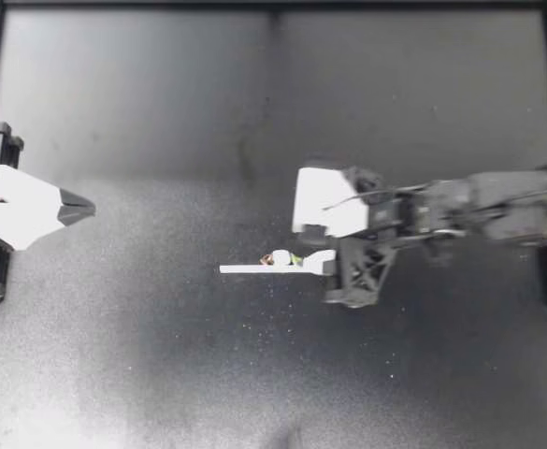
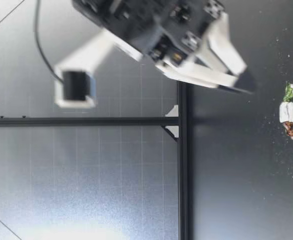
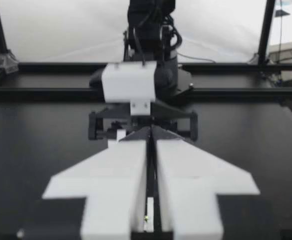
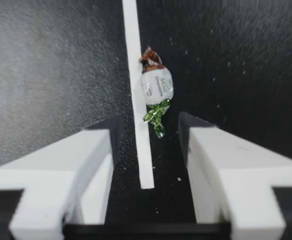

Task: Pick up the candy and unwrap it.

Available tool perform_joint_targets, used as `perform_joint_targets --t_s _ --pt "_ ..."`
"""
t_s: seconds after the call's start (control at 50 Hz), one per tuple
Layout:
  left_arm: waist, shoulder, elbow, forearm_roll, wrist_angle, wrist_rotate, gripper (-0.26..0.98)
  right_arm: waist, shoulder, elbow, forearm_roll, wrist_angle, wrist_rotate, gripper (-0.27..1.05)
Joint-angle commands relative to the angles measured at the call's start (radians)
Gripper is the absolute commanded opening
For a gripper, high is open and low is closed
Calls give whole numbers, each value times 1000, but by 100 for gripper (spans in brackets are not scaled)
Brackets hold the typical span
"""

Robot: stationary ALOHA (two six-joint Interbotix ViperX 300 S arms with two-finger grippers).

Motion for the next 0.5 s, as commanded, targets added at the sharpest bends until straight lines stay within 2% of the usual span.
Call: perform_joint_targets --t_s 0.0,0.48 --pt "3 6 -9 -2 -9 0 -6 -8 8 -46 0 32 8 47" --pt "2 8 -6 -2 -9 0 -6 -17 97 -92 0 66 61 47"
